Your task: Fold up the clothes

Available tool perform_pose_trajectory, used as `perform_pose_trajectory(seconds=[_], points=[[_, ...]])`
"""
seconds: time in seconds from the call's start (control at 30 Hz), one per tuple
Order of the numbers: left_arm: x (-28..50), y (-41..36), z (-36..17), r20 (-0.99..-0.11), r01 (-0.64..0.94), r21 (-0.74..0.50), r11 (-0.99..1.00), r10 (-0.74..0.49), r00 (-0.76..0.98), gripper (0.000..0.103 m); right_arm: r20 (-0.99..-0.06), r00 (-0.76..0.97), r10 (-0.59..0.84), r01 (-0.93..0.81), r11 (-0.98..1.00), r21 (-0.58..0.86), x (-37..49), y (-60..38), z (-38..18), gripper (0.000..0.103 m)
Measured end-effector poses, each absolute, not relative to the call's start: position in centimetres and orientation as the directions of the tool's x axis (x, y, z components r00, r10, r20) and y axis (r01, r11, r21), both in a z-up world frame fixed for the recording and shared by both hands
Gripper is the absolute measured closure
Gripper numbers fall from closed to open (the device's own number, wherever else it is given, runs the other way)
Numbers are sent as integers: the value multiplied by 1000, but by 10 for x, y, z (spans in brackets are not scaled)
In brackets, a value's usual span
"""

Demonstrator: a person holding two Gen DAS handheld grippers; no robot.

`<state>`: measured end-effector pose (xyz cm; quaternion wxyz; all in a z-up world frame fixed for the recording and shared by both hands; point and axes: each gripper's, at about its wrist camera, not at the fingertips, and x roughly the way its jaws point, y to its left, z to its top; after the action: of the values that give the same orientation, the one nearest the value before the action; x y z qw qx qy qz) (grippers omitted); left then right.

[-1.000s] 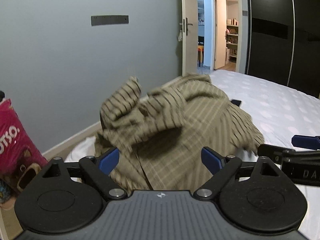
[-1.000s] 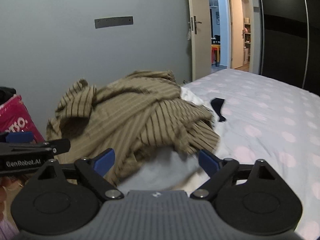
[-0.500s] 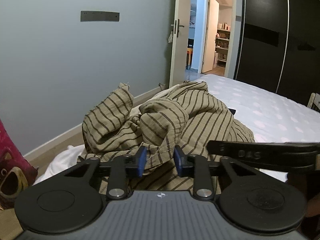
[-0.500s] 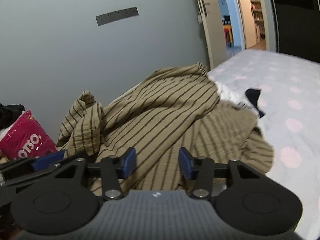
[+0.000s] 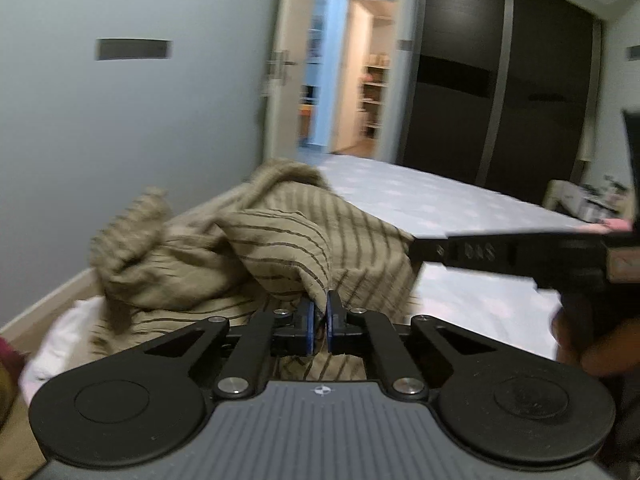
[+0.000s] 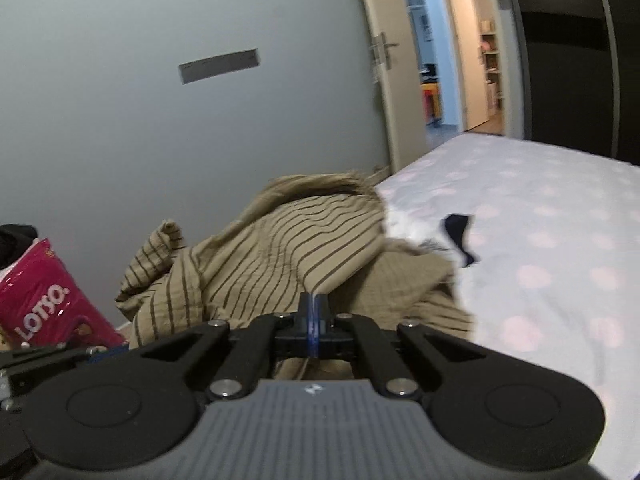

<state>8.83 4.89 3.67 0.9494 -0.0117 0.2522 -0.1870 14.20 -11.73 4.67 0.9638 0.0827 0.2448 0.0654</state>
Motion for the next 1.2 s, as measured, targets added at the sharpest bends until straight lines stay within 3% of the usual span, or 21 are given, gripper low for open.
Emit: perform_pose_trajectory(seconds=[0.3, 0.4, 0.43, 0.5, 0.57, 0.7, 0.9, 1.0, 1.13, 1.2], points=[[6, -20, 40, -484, 637, -183, 749, -632, 605, 100, -460, 888, -30, 72, 995, 74, 21, -190, 60, 103], [-16, -48, 31, -515, 732, -192, 654, -702, 492, 99, -499, 859, -111, 168, 983, 70, -25, -231, 51, 103], [-20, -57, 24, -530, 758, -190, 624, -715, 455, 96, -518, 844, -139, 202, 977, 68, -39, -244, 47, 103], [-29, -70, 11, -564, 802, -196, 564, -734, 379, 79, -561, 800, -214, 288, 956, 46, -68, -272, 35, 103], [-33, -76, -2, -594, 838, -192, 511, -740, 315, 72, -606, 741, -291, 379, 925, 20, -96, -303, 19, 103], [-35, -85, -24, -658, 852, -133, 506, -688, 305, 61, -693, 608, -387, 543, 840, 8, -146, -364, -15, 103], [-7, -101, -49, -728, 815, -88, 573, -595, 340, 51, -786, 484, -385, 660, 750, 39, -184, -396, -57, 101], [6, -101, -57, -752, 794, -94, 600, -566, 338, 50, -793, 487, -367, 658, 751, 57, -189, -395, -64, 96], [13, -109, -68, -779, 780, -105, 617, -539, 322, 48, -774, 542, -327, 615, 782, 100, -182, -395, -65, 67], [14, -116, -73, -783, 774, -101, 625, -530, 326, 45, -762, 584, -281, 566, 814, 134, -170, -386, -64, 65]])
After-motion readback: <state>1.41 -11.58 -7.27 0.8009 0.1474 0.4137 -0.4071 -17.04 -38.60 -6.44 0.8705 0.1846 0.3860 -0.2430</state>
